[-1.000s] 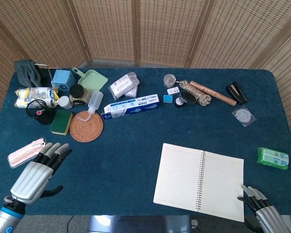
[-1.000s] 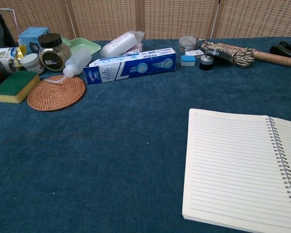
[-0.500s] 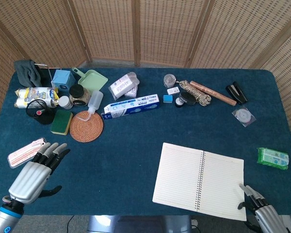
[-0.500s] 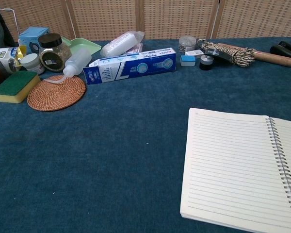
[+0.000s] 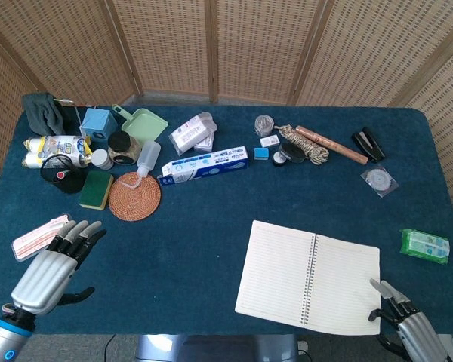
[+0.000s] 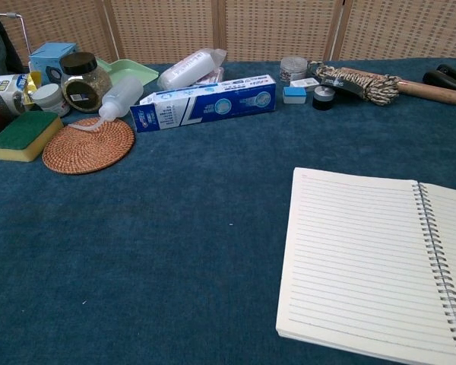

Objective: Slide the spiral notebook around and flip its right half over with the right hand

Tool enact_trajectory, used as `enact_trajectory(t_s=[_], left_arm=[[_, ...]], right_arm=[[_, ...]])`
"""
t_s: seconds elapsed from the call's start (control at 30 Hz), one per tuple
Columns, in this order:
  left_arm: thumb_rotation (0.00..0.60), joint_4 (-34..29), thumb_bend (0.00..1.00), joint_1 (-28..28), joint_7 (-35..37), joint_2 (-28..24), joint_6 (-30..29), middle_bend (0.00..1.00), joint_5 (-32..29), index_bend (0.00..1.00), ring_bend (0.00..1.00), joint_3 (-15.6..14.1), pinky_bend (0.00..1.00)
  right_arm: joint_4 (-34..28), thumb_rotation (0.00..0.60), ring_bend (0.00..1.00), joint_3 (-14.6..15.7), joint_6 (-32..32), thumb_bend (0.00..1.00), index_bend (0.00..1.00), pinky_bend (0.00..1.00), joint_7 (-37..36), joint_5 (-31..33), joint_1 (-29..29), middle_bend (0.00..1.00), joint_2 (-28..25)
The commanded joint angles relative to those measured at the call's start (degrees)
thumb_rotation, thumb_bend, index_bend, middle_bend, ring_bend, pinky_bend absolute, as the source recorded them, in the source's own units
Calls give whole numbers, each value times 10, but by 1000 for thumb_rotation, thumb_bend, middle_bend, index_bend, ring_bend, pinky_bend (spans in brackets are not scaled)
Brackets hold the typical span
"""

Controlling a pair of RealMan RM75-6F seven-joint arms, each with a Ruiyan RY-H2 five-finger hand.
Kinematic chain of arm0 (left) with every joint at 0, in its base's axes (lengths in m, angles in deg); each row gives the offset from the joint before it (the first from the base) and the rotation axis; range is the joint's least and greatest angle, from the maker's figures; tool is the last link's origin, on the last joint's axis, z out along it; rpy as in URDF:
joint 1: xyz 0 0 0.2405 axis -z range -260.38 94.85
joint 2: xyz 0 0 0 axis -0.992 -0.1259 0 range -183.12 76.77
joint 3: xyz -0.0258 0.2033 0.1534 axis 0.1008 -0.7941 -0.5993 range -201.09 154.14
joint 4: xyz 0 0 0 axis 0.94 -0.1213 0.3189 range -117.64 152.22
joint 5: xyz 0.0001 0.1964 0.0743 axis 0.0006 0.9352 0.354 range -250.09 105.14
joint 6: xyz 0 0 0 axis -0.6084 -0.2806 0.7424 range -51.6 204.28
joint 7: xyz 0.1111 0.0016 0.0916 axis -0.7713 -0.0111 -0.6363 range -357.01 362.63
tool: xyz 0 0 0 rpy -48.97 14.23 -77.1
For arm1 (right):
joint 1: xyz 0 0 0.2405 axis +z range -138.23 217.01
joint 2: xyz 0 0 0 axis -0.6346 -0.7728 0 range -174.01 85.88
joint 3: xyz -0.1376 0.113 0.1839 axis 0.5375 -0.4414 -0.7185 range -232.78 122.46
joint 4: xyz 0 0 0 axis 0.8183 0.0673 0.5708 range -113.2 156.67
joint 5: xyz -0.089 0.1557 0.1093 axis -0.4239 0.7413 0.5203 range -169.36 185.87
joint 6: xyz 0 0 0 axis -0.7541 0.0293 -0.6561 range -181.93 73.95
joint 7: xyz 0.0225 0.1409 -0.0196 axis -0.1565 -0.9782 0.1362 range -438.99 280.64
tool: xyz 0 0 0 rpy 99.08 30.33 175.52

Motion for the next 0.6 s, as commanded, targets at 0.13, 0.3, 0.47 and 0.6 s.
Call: enact_trajectory(t_s=[0.13,0.3,0.47,0.6], left_arm=[[600,7,55,-3,13,-3,-4,0,3,0,0,-2,0],[600,11,55,-6,23,-9,-10,0,12,0,0,-6,0],[600,17,57,-9,34,-12,-12,0,17,0,0,-8,0],[600,21,56,-9,41,-14,-13,0,20,0,0,-9,0]], right_arm=[[-54,600,25,-7,-24,527,721,202,48,-17,50,97,-25],[-135,600,25,-6,-31,526,720,202,120,-48,104,97,-60],[-226,600,32,-2,-11,526,718,212,194,-76,145,97,-101],[-305,600,36,-2,25,527,718,216,261,-106,188,97,-134]])
